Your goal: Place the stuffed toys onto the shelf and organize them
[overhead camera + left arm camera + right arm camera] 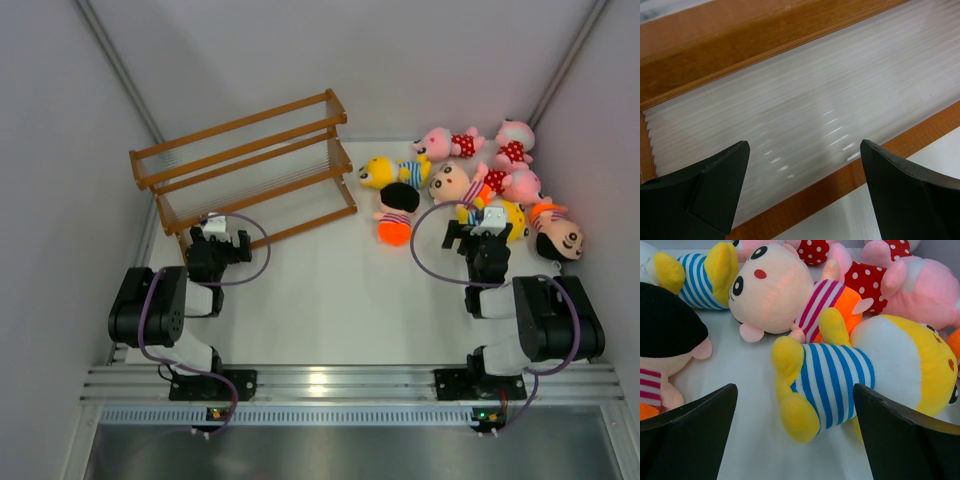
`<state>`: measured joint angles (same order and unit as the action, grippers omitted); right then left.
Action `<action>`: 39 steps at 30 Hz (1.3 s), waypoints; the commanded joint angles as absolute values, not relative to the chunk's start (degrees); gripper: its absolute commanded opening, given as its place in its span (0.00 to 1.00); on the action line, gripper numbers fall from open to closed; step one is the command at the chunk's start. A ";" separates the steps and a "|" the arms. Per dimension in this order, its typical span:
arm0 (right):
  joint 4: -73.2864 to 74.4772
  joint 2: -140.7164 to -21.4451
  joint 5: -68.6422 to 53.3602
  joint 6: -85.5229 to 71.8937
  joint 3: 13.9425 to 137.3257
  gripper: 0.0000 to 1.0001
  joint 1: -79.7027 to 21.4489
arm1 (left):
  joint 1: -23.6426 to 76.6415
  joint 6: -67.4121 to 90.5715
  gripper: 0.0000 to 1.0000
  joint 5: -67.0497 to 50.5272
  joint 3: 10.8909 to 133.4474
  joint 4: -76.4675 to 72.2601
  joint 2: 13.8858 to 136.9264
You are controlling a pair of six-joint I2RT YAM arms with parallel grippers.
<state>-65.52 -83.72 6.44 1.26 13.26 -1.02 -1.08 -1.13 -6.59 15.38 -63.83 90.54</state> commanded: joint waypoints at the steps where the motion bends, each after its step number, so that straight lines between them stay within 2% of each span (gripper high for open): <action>1: -67.06 -82.97 7.03 0.44 14.24 0.99 -1.58 | -1.49 -0.18 0.98 -6.68 16.61 -67.06 90.70; 7: -65.67 -81.66 7.03 0.44 14.15 0.99 -1.58 | -1.58 -0.26 0.98 -5.89 16.44 -66.27 90.09; 8: -63.57 -79.82 7.29 0.44 14.24 0.99 -1.58 | -1.41 1.82 0.98 -4.58 16.78 -63.92 86.52; 9: -59.72 -74.32 8.77 0.44 15.20 0.99 -1.58 | -1.58 1.93 0.98 -5.35 17.57 -60.07 83.61; 10: -49.85 -70.70 9.83 -2.08 16.16 0.99 -1.58 | -1.50 1.06 0.98 -7.88 20.01 -51.94 79.49; 12: -39.60 -60.62 10.73 -8.86 19.40 0.99 -1.50 | -1.58 -2.52 0.98 -14.81 22.66 -44.25 78.49; 15: -23.68 -51.52 9.32 -14.31 24.84 0.99 -1.41 | -1.23 -6.75 0.98 -23.25 25.05 -33.25 78.40; 17: -10.54 -48.44 10.28 -17.47 28.63 0.97 -1.32 | -0.88 -11.83 0.98 -24.96 25.40 -24.84 76.56; 21: 10.91 -49.83 10.73 -21.00 40.66 0.95 -1.41 | -0.35 -18.18 0.98 -22.86 28.29 -8.86 72.69; 24: 18.88 -52.20 4.87 -23.55 44.46 0.88 -1.41 | -0.35 -21.35 0.98 -21.01 33.73 4.59 70.14; 25: 18.81 -52.47 2.40 -24.25 44.21 0.84 -1.49 | -0.35 -21.97 0.98 -20.74 34.71 7.27 68.74; 26: 17.76 -53.25 0.37 -25.82 43.69 0.76 -1.67 | -0.26 -23.10 0.98 -20.66 35.59 10.43 68.12; 27: 14.19 -53.61 -4.61 -26.45 42.12 0.72 -2.71 | -0.35 -23.55 0.98 -20.48 37.60 15.42 67.25; 29: 11.09 -55.97 -5.71 -27.94 40.87 0.68 -5.08 | -0.35 -24.34 0.98 -20.39 39.80 21.42 64.61; 33: 6.07 -64.75 -4.13 -28.74 43.05 0.70 -13.87 | -0.35 -25.31 0.98 -20.74 47.26 36.35 60.83; 35: 2.47 -71.50 -4.48 -29.88 44.47 0.73 -14.67 | -0.35 -24.96 0.98 -20.57 49.38 43.39 59.33; 39: 0.70 -83.73 -3.70 -30.85 51.56 0.76 -14.77 | -0.35 -25.66 0.98 -21.36 51.59 46.67 56.43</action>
